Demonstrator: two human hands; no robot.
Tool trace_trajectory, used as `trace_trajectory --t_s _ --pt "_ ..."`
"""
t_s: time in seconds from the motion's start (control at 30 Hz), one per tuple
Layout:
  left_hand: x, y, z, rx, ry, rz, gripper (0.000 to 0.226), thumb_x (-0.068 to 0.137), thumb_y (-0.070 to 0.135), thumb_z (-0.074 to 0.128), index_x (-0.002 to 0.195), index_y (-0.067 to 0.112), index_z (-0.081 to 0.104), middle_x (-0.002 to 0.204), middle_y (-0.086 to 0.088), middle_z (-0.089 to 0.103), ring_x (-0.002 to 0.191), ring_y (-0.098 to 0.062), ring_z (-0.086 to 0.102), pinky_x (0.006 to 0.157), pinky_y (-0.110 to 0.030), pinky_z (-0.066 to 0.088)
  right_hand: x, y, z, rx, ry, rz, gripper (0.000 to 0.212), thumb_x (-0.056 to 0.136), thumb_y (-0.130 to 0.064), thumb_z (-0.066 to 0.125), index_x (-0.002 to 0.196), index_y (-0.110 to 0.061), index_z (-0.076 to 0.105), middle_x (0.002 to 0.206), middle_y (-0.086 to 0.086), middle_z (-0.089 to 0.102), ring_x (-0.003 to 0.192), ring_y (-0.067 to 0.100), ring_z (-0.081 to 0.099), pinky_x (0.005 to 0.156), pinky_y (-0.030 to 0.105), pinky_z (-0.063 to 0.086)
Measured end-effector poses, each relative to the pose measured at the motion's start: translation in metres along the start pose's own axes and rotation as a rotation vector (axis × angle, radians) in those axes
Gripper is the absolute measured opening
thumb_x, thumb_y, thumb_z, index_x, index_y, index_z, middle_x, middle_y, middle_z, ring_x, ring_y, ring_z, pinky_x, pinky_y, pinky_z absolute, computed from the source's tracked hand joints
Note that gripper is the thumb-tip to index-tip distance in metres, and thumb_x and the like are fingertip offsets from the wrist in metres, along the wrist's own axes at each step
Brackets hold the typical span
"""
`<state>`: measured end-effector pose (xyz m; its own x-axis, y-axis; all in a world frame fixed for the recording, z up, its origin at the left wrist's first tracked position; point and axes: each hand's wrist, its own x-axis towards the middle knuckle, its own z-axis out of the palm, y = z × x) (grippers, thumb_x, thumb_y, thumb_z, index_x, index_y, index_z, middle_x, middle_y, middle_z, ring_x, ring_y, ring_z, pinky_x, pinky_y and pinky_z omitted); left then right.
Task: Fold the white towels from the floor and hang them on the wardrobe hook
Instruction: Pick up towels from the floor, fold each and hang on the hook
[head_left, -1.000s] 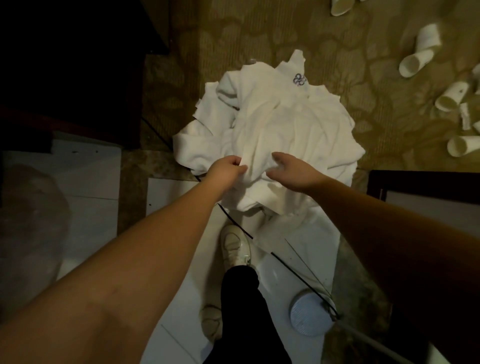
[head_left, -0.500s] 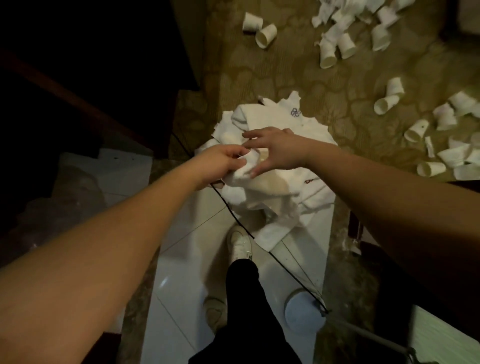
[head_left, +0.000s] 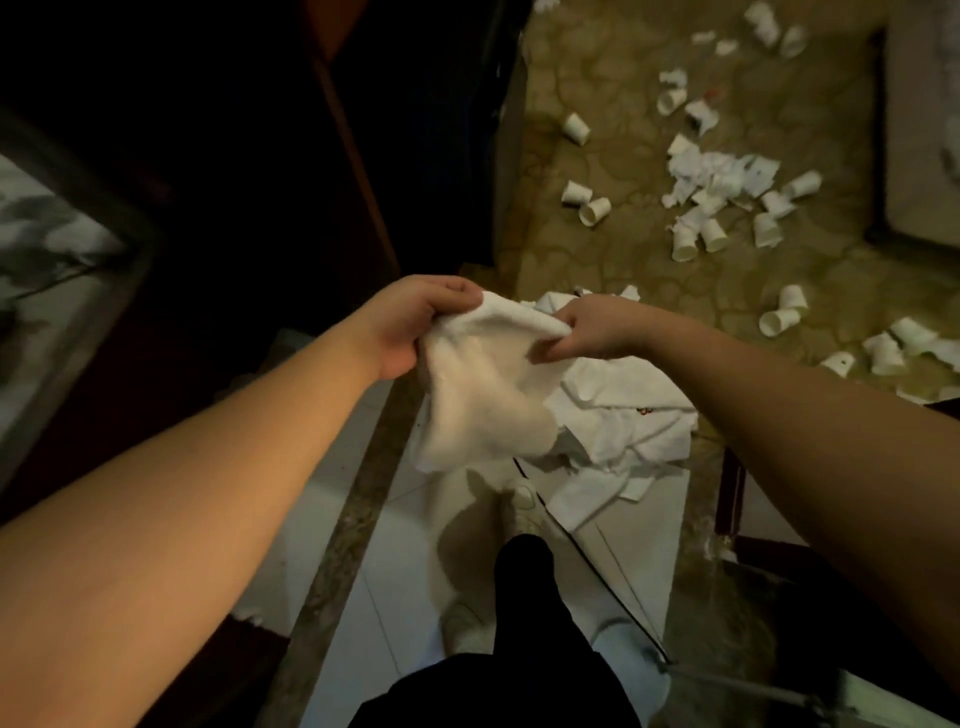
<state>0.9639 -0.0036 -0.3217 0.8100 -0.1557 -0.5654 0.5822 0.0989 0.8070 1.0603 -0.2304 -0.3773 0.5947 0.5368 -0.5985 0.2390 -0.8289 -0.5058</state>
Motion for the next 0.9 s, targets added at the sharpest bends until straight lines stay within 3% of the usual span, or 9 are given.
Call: trace_trajectory --t_s 0.1,0.23,0.37,0.43,0.53,0.6,0.67,0.8,0.9 --pt "-0.074 0.019 -0.012 -0.081 0.062 0.046 0.004 0.088 0.011 0.059 0.089 0.013 0.062 0.081 -0.006 0.063 0.074 -0.020 0.063 0.069 -0.031 0.052 -0.047 -0.038 -0.009 -0.040 0.027 0.010 0.052 0.048 -0.085 0.061 0.073 -0.039 0.068 0.078 -0.016 0.066 0.075 0.007 0.060 0.061 0.028 0.042" --pt "-0.165 0.048 -0.024 -0.204 0.220 0.143 0.016 0.094 0.011 0.053 0.096 0.010 0.069 0.083 -0.007 0.075 0.078 -0.020 0.072 0.069 -0.028 0.060 -0.109 -0.080 -0.033 -0.048 0.088 0.013 0.038 0.067 -0.073 0.074 0.075 -0.036 0.068 0.081 -0.013 0.066 0.078 0.006 0.059 0.062 0.025 0.039" --pt "-0.244 0.070 -0.029 -0.261 0.350 0.226 0.019 0.095 0.015 0.056 0.097 0.009 0.074 0.093 -0.011 0.076 0.088 -0.025 0.074 0.073 -0.034 0.059 -0.156 -0.110 -0.048 0.028 0.116 -0.021 0.039 0.076 -0.054 0.080 0.103 -0.027 0.073 0.103 -0.002 0.070 0.094 0.013 0.063 0.080 0.030 0.051" --pt "-0.281 0.078 -0.027 -0.242 0.420 0.278 0.019 0.092 0.019 0.061 0.099 0.010 0.077 0.099 -0.011 0.076 0.095 -0.026 0.073 0.078 -0.038 0.058 -0.176 -0.124 -0.053 0.023 0.126 -0.034 0.034 0.080 -0.051 0.079 0.102 -0.027 0.070 0.109 0.000 0.068 0.098 0.014 0.061 0.082 0.031 0.049" --pt "-0.330 0.081 -0.020 -0.268 0.486 0.361 0.023 0.091 0.019 0.061 0.083 0.014 0.082 0.092 -0.008 0.077 0.086 -0.021 0.075 0.070 -0.032 0.058 -0.202 -0.145 -0.055 0.025 0.150 -0.059 0.031 0.085 -0.048 0.076 0.107 -0.027 0.067 0.114 0.001 0.065 0.095 0.013 0.058 0.080 0.032 0.045" --pt "-0.358 0.080 -0.011 -0.286 0.534 0.398 0.022 0.094 0.016 0.059 0.087 0.013 0.079 0.087 -0.007 0.077 0.080 -0.019 0.075 0.068 -0.031 0.057 -0.222 -0.163 -0.053 0.087 0.184 -0.103 0.037 0.088 -0.046 0.074 0.117 -0.027 0.065 0.110 -0.002 0.063 0.094 0.015 0.058 0.075 0.030 0.046" --pt "-0.384 0.080 0.003 -0.296 0.594 0.430 0.017 0.095 0.013 0.057 0.090 0.011 0.073 0.083 -0.006 0.077 0.076 -0.018 0.075 0.068 -0.031 0.056 -0.246 -0.184 -0.050 0.149 0.215 -0.193 0.026 0.090 -0.047 0.071 0.109 -0.030 0.065 0.103 -0.006 0.063 0.090 0.012 0.059 0.066 0.027 0.048" --pt "-0.430 0.077 0.040 -0.312 0.718 0.490 0.014 0.095 0.010 0.059 0.087 0.013 0.071 0.080 -0.005 0.076 0.084 -0.019 0.070 0.079 -0.033 0.054 -0.304 -0.230 -0.038 0.276 0.257 -0.369 0.008 0.092 -0.049 0.067 0.090 -0.042 0.067 0.094 -0.014 0.070 0.091 0.009 0.066 0.067 0.023 0.055" --pt "-0.464 0.068 0.070 -0.318 0.770 0.524 0.013 0.094 0.011 0.061 0.086 0.012 0.071 0.076 -0.004 0.075 0.084 -0.020 0.067 0.080 -0.033 0.053 -0.345 -0.256 -0.031 0.450 0.220 -0.494 0.019 0.086 -0.056 0.071 0.095 -0.039 0.070 0.095 -0.014 0.076 0.095 0.013 0.072 0.084 0.032 0.059"
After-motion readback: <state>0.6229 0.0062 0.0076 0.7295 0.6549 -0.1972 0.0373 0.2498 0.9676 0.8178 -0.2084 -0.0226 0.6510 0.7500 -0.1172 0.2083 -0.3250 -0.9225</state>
